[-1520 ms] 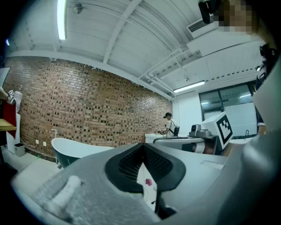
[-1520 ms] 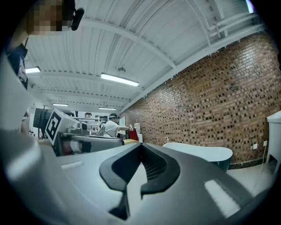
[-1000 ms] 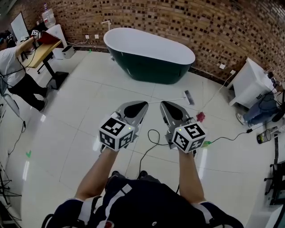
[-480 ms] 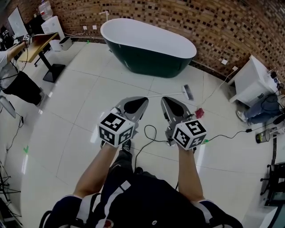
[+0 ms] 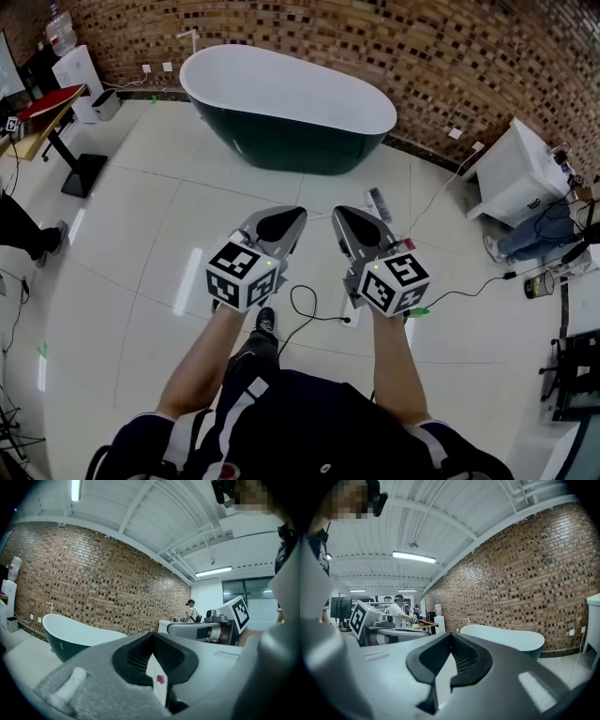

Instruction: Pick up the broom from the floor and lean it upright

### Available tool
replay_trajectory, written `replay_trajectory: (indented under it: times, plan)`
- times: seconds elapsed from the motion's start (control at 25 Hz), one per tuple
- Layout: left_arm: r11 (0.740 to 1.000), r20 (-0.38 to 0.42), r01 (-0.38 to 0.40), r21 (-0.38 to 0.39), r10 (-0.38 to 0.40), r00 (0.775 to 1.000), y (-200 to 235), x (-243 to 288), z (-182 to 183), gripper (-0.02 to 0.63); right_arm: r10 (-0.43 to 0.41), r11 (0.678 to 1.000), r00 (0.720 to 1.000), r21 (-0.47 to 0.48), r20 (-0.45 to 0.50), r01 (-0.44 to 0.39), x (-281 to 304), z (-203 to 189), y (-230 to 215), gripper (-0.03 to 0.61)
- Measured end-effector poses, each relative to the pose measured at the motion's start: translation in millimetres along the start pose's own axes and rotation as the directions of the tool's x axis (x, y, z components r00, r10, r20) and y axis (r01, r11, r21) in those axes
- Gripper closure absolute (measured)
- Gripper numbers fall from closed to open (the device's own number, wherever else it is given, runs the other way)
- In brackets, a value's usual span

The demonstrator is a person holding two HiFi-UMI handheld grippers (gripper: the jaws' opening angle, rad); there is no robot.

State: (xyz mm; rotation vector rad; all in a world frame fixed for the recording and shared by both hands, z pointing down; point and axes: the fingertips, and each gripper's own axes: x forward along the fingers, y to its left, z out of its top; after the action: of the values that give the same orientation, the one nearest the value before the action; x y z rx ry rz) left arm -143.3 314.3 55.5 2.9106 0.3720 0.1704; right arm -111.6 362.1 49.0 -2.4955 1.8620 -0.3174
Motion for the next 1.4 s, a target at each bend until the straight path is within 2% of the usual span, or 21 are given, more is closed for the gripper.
replay_trajectory:
  times: [0.12,0.32,0.68,0.88,1.04,1.2,1.4]
  plan:
    - [1.0,-0.015,0.009,-0.011,-0.009,1.0,35,23,-3,0.614,-0.012,1.0,1.0,0.002,-0.014,0.012,34,1,-21,0.577]
    - [0.999,-0.031,0.022,0.036,-0.021,0.999,89,53,7,0.614,-0.026,1.0,1.0,-0.008,-0.017,0.026,93,13,-47,0.577]
    - [0.998,-0.02,0.049,0.04,-0.048,0.999,147,97,28,0.614,-0.036,0.999,0.999,-0.023,0.006,0.036,159,35,-92,0.577]
    - [0.999,-0.009,0.023,0.049,-0.022,1.0,176,138,43,0.614,-0.008,1.0,1.0,-0.026,0.015,0.008,189,45,-132,0.577]
    - [0.998,0.0,-0.018,0.063,0.018,1.0,198,175,48,0.614,0.04,0.999,0.999,-0.034,0.022,-0.04,216,50,-171,0.577]
    - [0.994,0.003,-0.093,0.048,0.093,0.996,224,218,52,0.614,0.125,0.991,0.992,-0.04,0.027,-0.124,246,58,-211,0.577]
    - [0.977,0.015,-0.209,0.03,0.209,0.978,245,268,58,0.614,0.266,0.964,0.964,-0.034,0.01,-0.265,276,63,-260,0.577]
